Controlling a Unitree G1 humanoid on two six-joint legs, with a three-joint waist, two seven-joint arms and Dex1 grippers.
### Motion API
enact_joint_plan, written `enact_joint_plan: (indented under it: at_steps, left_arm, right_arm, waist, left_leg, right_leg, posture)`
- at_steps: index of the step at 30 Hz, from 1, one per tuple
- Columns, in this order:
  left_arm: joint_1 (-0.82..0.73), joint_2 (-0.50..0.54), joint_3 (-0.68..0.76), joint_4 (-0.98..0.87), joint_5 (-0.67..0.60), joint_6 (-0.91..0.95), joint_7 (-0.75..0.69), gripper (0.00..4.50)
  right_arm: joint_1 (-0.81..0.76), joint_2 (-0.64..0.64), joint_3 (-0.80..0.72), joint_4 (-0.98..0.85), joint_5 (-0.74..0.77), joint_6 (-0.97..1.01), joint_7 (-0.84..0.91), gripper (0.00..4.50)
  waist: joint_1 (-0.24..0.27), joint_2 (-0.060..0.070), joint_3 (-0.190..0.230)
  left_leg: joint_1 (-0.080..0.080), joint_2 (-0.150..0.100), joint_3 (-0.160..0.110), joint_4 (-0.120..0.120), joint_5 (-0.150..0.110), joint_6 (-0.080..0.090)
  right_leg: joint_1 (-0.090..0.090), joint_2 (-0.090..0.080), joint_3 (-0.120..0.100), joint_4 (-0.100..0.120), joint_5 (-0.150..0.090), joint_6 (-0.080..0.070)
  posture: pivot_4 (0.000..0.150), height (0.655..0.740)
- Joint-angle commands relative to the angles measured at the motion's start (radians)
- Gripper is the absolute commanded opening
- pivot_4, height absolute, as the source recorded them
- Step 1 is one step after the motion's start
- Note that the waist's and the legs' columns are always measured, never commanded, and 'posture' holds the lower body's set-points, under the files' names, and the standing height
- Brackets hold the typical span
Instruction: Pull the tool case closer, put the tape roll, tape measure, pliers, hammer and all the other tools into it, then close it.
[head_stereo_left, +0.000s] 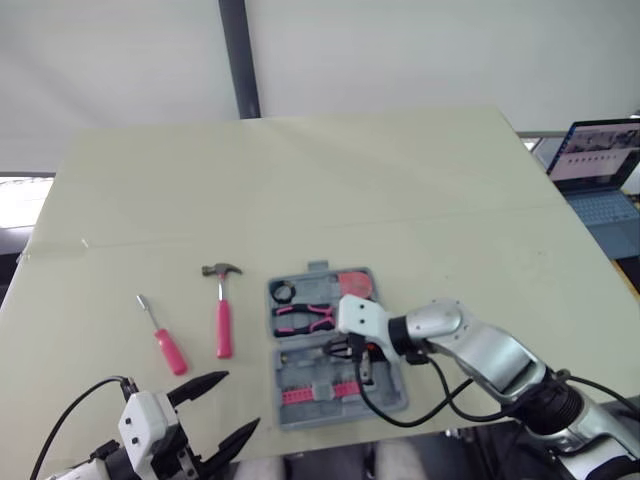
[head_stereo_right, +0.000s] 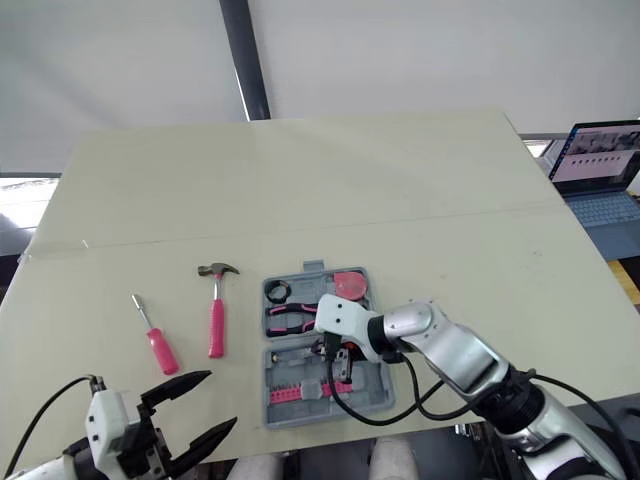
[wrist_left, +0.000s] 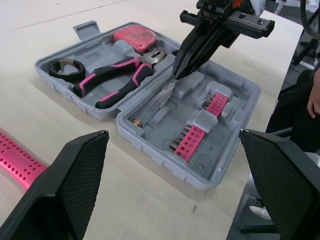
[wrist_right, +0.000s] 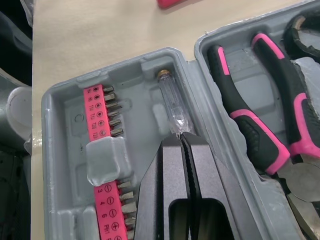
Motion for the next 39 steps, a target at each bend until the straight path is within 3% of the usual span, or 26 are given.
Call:
enact_joint_plan:
  at_steps: [1,39]
  left_arm:
    - [0.007,0.003,-0.001,-0.042,-0.010,0.001,0.007,4.50]
    - [0.003,0.006,-0.012,-0.116,-0.013,0.059,0.052,4.50]
  right_arm:
    - [-0.017,0.017,0.011,0.012,-0.036,-0.005,0.005,0.06]
    - [-0.050,0.019,0.182,0.054,-0.277,0.055,0.070,0.06]
  waist:
    - [0.001,0.000,0.000]
    - [0.000,0.000,-0.001]
  left_leg:
    - [0.000,0.000,0.000,0.000,0.000,0.000]
    - [0.007,0.000,0.000,-0.002,0.000,0.000]
  right_leg:
    - [0.000,0.000,0.000,0.000,0.000,0.000]
    - [0.006,0.000,0.000,0.001,0.000,0.000]
  posture:
    - [0.150,0.7360]
    - [0.150,0.7360]
